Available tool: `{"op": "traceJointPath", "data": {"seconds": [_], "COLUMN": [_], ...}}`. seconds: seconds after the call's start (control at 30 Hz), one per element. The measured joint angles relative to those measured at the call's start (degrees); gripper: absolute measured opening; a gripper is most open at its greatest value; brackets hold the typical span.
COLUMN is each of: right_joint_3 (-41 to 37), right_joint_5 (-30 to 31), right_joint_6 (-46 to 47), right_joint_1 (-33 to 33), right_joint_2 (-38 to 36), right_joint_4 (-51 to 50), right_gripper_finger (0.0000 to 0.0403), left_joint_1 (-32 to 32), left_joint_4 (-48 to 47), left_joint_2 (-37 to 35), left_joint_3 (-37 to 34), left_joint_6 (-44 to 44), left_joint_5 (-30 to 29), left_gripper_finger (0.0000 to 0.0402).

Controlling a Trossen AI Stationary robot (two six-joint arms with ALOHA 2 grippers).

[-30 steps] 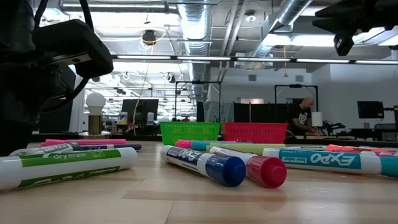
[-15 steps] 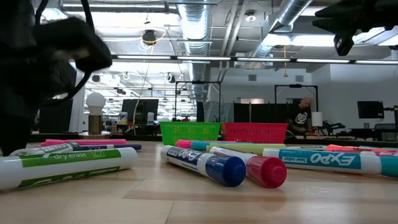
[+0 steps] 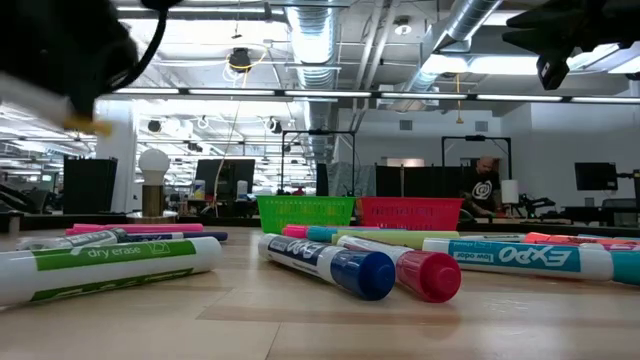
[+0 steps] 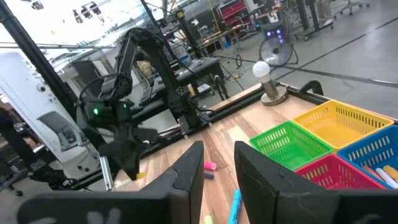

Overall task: Pick & Place Markers
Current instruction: Put the small yellow highlighter pen into the blue bin

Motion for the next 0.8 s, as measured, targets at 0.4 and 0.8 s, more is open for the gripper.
{"op": "traceJointPath", "data": {"seconds": [0.4, 0.8], "right_joint_3": [0.0, 0.0], "right_joint_5": [0.0, -10.1], "right_joint_6": [7.5, 13.9], "right_joint_1": [0.0, 0.3], "right_joint_2": [0.2, 10.3], "right_joint_4": [0.0, 7.9], "right_gripper_finger": [0.0079, 0.0079], "left_joint_1": [4.3, 19.8], "left_joint_4": [2.4, 20.2], "left_joint_2": [-8.3, -8.8], "left_joint_3": [0.1, 0.1], "left_joint_6": [12.0, 36.7], "left_joint_5": [-20.8, -15.7], "left_gripper_finger": [0.0054, 0.0055]}}
